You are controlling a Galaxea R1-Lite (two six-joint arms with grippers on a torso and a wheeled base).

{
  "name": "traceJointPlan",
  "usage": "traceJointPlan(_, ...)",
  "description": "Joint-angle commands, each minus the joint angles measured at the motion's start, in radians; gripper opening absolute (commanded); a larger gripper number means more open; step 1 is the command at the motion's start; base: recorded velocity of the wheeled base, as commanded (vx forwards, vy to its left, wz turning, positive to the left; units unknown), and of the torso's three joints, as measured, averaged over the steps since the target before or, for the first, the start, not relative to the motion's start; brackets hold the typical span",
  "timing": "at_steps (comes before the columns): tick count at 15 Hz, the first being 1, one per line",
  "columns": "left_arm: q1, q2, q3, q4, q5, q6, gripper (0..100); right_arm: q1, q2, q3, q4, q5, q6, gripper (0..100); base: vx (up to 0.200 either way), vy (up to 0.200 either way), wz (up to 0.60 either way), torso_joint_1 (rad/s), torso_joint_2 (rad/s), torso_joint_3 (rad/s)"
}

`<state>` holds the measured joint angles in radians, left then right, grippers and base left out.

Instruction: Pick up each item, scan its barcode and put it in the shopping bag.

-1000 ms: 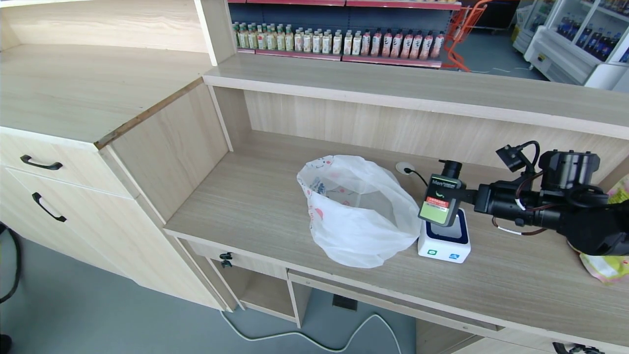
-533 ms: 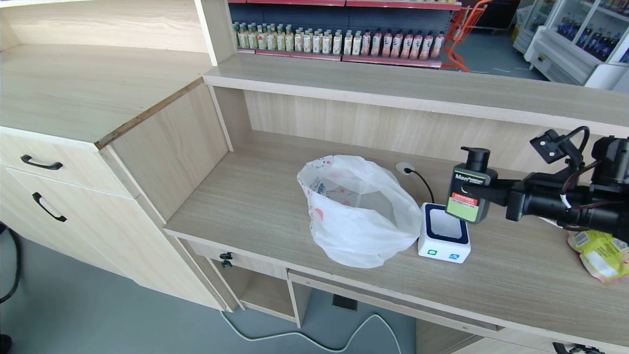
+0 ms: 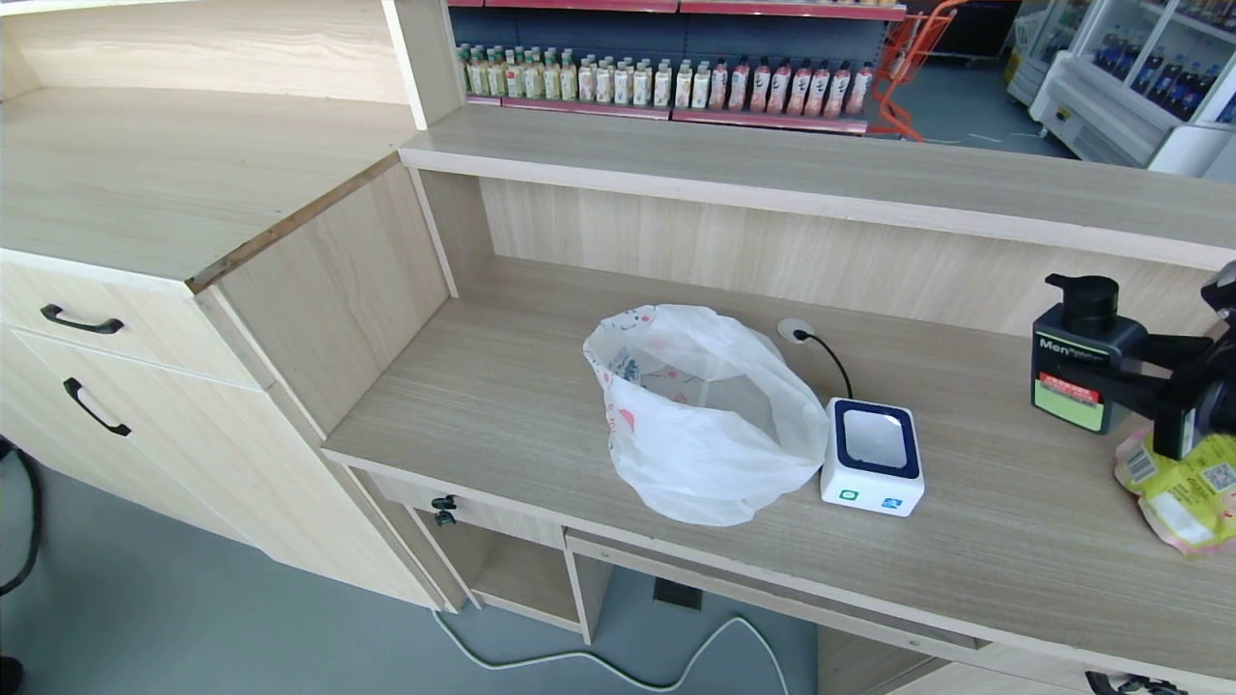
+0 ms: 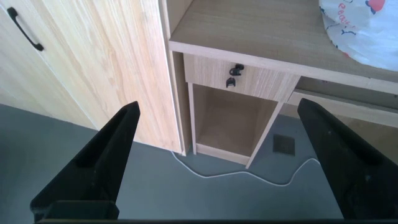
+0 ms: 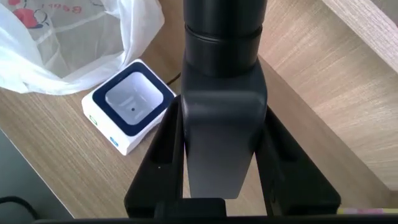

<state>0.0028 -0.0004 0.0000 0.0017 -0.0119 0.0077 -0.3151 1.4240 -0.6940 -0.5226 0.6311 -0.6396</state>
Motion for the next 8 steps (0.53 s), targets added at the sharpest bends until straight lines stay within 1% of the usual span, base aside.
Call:
traceJointPlan(1,0.000,0.000,0.000,0.000,0.000,0.000,100,-0.010,-0.005,0.001,-0.001,-0.001,0.003,0,0.000,0.000,0.60,0.002,0.00,-0.002)
traceJointPlan(6,0.000,0.000,0.000,0.000,0.000,0.000,100,-0.012,0.006,-0.002,-0.007,-0.001,0.018,0,0.000,0.000,0.60,0.004,0.00,0.003)
traceJointPlan(8,0.000,0.000,0.000,0.000,0.000,0.000,100,-0.012,0.038,-0.005,-0.043,0.001,0.047,0,0.000,0.000,0.60,0.002,0.00,0.002)
